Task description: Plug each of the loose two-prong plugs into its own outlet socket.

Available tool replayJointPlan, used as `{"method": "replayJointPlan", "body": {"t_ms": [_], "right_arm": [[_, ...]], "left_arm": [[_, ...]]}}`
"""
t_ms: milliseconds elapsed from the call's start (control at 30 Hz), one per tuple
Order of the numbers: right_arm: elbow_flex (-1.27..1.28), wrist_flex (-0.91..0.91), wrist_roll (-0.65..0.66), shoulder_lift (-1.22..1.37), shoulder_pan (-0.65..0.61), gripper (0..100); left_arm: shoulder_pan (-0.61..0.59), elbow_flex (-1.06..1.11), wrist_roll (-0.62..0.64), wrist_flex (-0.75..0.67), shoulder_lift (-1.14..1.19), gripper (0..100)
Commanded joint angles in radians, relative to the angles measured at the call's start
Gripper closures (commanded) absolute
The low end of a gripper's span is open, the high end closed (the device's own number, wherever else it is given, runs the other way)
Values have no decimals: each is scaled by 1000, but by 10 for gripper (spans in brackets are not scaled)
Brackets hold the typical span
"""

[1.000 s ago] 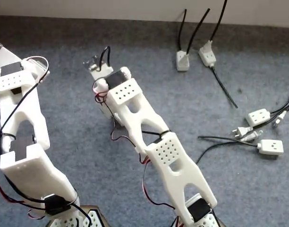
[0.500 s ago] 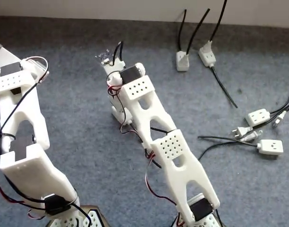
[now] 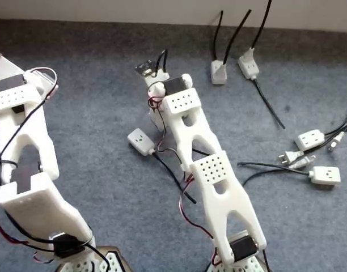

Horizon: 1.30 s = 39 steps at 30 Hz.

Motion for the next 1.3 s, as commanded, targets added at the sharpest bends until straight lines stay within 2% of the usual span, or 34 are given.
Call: {"method": "replayJointPlan", "body": {"t_ms": [0,133,367,467,767,933,1133,1267], "right_arm": [[-91,41,12,-151,25,724],[48,42,12,-278,-45,724],[542,38,8,-509,-151,724],[638,-7,-49,-536,-162,724],[647,-71,-124,-545,-260,724],[638,-74,-121,-549,-251,724],[659,-174,-118,-518,-189,724],[661,-185,-120,-481,-200,724]], "left_arm": [[-7,-42,3,-17,-7,796],[-7,-42,3,-17,-7,796],[-7,-42,3,-17,-7,796],[-7,-42,5,-17,-7,796],[-7,-38,5,-15,-7,796],[-7,-35,5,-14,-7,796],[-5,-35,5,-14,-5,796],[-5,-35,5,-15,-5,796]]}}
